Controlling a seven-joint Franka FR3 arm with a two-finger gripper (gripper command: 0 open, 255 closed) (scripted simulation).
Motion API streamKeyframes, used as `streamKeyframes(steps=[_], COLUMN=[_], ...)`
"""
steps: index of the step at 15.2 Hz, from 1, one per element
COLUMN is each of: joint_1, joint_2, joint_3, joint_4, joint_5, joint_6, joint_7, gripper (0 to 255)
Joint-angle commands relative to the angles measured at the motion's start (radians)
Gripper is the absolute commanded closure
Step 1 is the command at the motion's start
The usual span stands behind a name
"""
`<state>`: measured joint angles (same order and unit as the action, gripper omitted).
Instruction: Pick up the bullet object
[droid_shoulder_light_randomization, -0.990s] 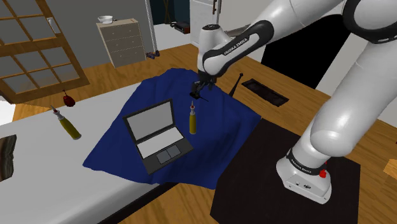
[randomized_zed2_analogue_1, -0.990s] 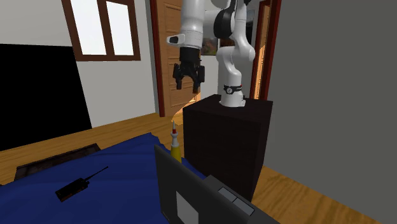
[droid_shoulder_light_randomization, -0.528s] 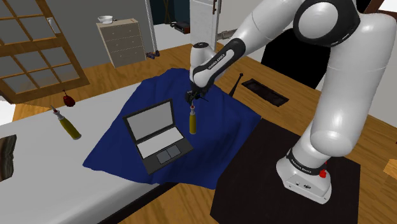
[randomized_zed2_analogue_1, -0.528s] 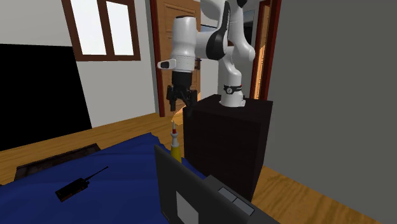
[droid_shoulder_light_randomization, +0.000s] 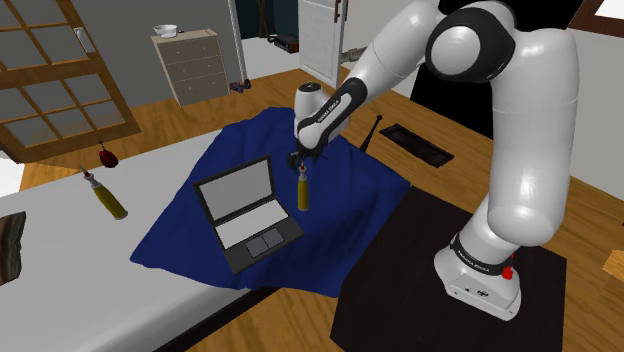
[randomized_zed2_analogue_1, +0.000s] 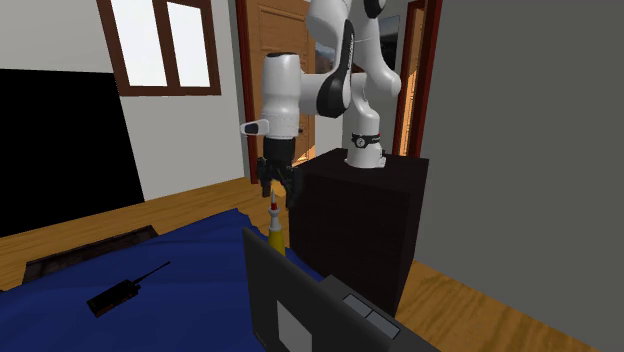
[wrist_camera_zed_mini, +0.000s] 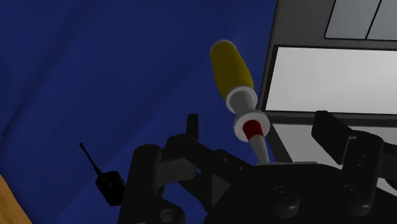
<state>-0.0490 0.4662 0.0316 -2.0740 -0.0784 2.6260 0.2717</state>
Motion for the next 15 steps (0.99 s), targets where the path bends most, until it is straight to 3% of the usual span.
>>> streamKeyframes(steps=[1,4,5,15], joint_1=[0.003,0.004,0.004,0.003], joint_2=[0.025,0.043,0.044,0.031], joint_3=[-0.002,-0.003,-0.003,-0.002], joint_4=[0.005,0.007,0.009,0.006], joint_5=[-0.003,-0.004,-0.004,-0.003], joint_6=[0.02,0.035,0.035,0.026], joint_7=[0.004,0.006,0.006,0.005], gripper=[0,0,255,255])
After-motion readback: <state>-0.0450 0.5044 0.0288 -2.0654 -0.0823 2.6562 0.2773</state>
